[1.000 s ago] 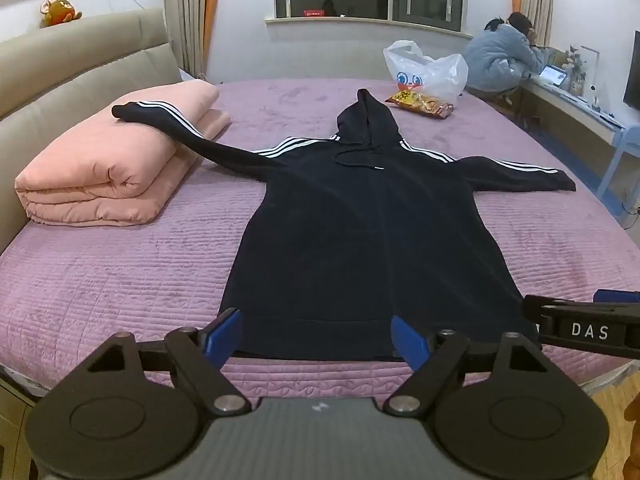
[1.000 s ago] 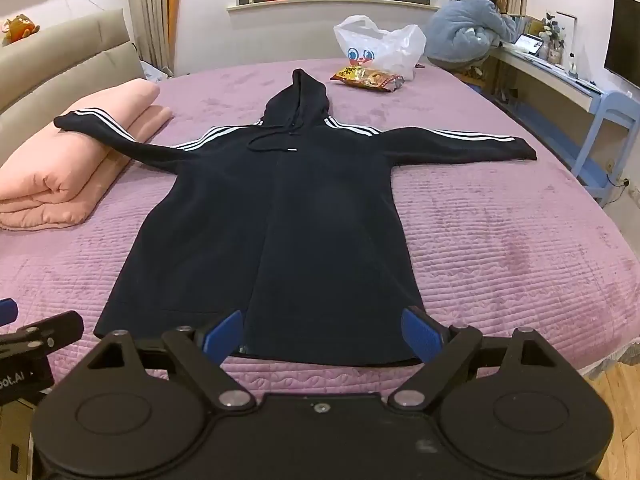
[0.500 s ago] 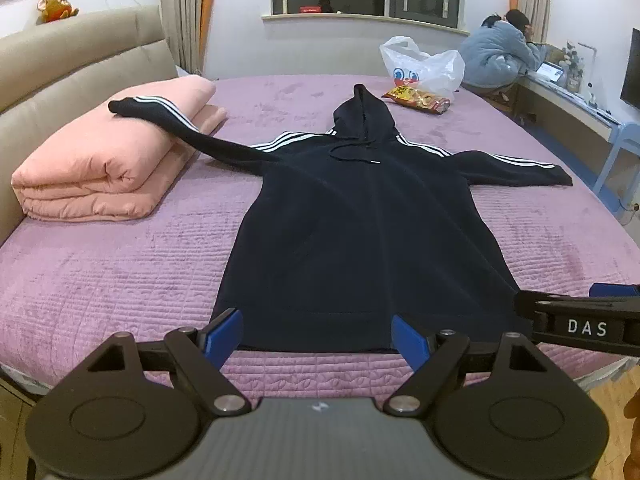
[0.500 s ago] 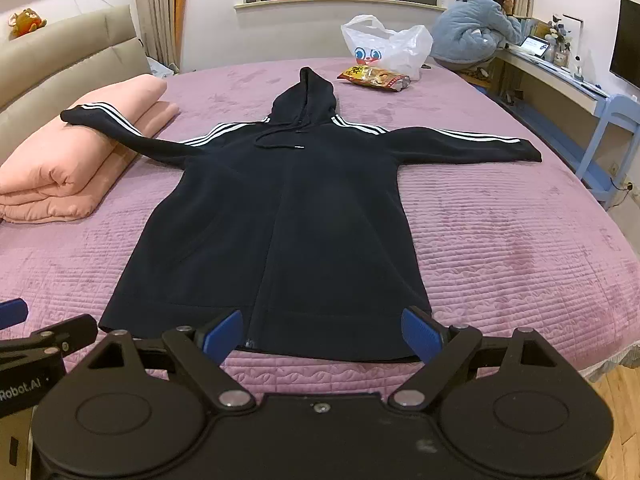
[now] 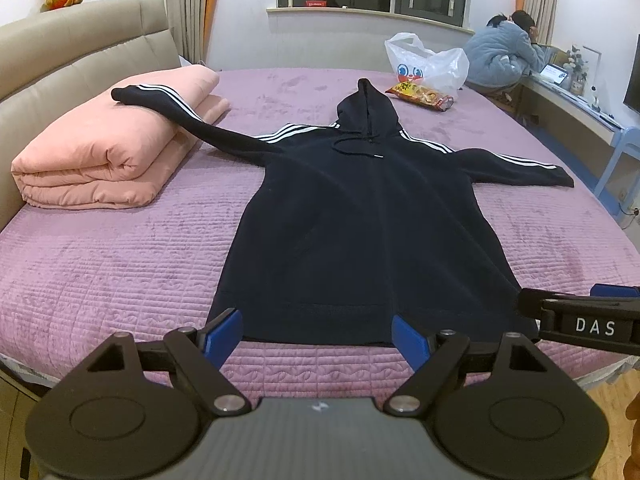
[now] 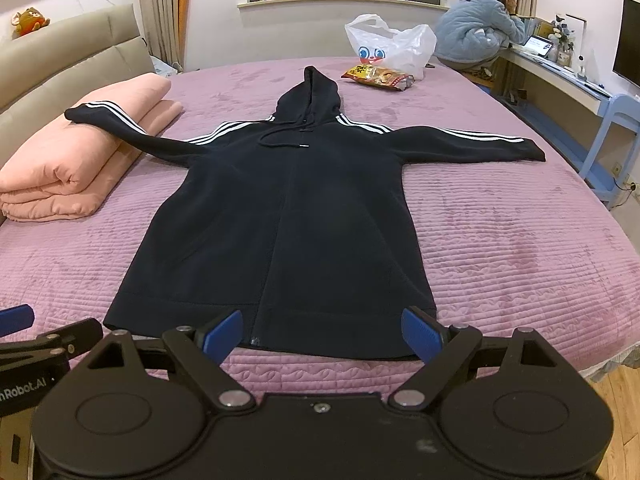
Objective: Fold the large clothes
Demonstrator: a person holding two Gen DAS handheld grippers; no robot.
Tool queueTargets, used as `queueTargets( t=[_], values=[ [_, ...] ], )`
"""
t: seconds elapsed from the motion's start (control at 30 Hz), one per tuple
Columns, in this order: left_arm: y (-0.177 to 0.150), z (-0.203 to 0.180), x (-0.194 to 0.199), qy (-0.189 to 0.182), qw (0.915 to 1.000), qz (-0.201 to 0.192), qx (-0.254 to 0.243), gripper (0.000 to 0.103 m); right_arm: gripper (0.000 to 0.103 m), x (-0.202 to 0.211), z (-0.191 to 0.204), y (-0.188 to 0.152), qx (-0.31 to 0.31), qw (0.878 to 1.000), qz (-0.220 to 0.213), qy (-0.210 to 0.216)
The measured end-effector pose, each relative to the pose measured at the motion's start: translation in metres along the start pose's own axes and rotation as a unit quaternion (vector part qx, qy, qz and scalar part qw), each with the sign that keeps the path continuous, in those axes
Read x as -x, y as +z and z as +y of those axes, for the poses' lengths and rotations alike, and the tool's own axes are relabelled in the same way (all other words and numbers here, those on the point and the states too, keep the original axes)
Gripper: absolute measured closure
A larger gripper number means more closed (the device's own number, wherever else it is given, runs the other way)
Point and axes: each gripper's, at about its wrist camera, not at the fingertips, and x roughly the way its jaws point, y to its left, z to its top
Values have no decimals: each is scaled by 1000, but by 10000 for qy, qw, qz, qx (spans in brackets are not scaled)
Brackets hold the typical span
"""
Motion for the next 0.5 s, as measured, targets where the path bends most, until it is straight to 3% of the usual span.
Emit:
queueTargets(
  t=[0.5],
  values=[
    [-3, 0, 2, -26, 10000, 28, 14, 19, 1, 1, 0, -1, 38, 10000, 25, 33]
  ],
)
